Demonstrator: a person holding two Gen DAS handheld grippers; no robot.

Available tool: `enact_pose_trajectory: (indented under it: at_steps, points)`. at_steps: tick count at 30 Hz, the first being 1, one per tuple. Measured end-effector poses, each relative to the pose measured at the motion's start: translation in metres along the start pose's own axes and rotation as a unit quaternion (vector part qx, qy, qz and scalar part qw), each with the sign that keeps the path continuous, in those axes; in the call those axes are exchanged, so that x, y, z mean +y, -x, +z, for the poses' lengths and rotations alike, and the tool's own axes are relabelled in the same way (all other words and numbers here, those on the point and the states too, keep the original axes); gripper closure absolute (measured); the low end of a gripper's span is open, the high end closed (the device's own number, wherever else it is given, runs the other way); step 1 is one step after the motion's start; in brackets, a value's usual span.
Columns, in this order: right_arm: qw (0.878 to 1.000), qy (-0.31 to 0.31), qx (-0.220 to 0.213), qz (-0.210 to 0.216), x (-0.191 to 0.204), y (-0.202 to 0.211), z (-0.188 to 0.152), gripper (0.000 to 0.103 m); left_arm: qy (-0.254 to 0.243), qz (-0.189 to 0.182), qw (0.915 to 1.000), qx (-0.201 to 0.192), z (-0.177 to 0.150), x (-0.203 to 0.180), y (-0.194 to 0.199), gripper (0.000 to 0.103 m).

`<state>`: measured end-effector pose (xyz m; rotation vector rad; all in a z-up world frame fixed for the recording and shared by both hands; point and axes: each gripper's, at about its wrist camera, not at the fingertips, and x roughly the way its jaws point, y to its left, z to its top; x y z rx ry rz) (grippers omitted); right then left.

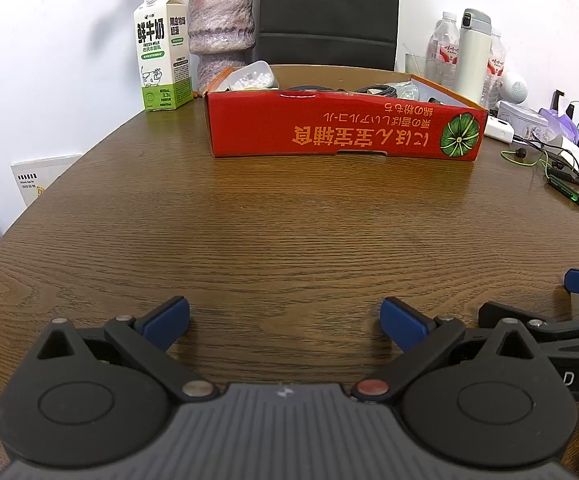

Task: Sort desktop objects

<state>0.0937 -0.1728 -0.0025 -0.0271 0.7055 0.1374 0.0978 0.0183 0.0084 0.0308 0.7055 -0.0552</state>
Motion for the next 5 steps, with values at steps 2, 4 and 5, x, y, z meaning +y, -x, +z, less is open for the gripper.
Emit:
enact_pose_trajectory:
  at_steps: [2,4,5]
  points:
    - [1.000,0.000,0.000,0.000,-0.0002,0.0000,0.0000,0.000,0.000,0.000,1.0000,0.000,0.0000,-0.0001,0.0000,0.000]
    - [1.000,0.000,0.000,0.000,-0.0002,0.0000,0.0001,0.000,0.000,0.000,1.0000,0.000,0.0000,0.0000,0.0000,0.000]
    - [1.000,0.000,0.000,0.000,-0.0003,0.0001,0.0001,0.000,0.000,0.000,1.0000,0.000,0.0001,0.0000,-0.0001,0.000]
